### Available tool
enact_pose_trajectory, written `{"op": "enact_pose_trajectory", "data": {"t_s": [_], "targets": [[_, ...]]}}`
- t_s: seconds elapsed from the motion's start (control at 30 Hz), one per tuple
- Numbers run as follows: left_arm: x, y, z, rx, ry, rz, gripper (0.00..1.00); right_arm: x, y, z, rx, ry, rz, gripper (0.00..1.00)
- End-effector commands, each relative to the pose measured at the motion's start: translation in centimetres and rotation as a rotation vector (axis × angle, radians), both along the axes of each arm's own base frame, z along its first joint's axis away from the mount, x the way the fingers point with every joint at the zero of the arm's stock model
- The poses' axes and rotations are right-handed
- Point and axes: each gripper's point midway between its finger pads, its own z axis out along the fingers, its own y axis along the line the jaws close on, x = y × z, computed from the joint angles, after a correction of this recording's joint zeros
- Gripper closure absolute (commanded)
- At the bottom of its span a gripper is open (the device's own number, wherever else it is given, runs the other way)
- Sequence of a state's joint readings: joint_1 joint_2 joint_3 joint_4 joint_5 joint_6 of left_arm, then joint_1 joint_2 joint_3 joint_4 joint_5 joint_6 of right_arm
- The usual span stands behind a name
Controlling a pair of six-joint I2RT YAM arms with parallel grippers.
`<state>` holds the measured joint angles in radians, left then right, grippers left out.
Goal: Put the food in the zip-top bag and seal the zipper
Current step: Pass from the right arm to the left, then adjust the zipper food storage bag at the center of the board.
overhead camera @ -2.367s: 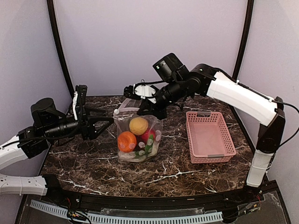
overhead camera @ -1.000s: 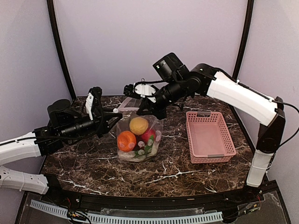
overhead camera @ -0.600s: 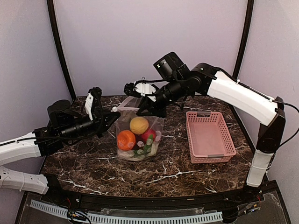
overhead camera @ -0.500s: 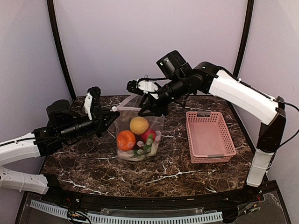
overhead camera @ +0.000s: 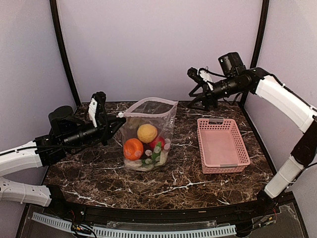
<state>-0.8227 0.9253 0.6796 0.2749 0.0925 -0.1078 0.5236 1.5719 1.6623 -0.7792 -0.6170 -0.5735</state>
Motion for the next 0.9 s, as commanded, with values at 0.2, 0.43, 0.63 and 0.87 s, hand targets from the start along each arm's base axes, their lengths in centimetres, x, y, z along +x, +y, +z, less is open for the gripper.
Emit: {"op": "enact_pose_trajectory", "data": {"t_s": [0.2,0.43,0.63,0.87], "targets": [[-0.2,0.5,1.1,-0.03,-0.03,0.011,0.94,-0.4,2.2,-1.6,0.179,0.172,0.194,0.36],[-0.1,0.9,1.2,-0.03,-0.033,0.032,0.94,1.1,4.1,-2.5,0.232,0.289,0.241,0.37],[0.2,1.1,1.0,-0.026,-0.031,0.05,0.94,0.9,4.5,-1.6,0.275,0.3,0.28,0.58],[0.7,2.1,1.4,-0.034,-0.045,0.113,0.99,0.4,3.0,-0.9,0.268,0.238,0.25,1.0]]}}
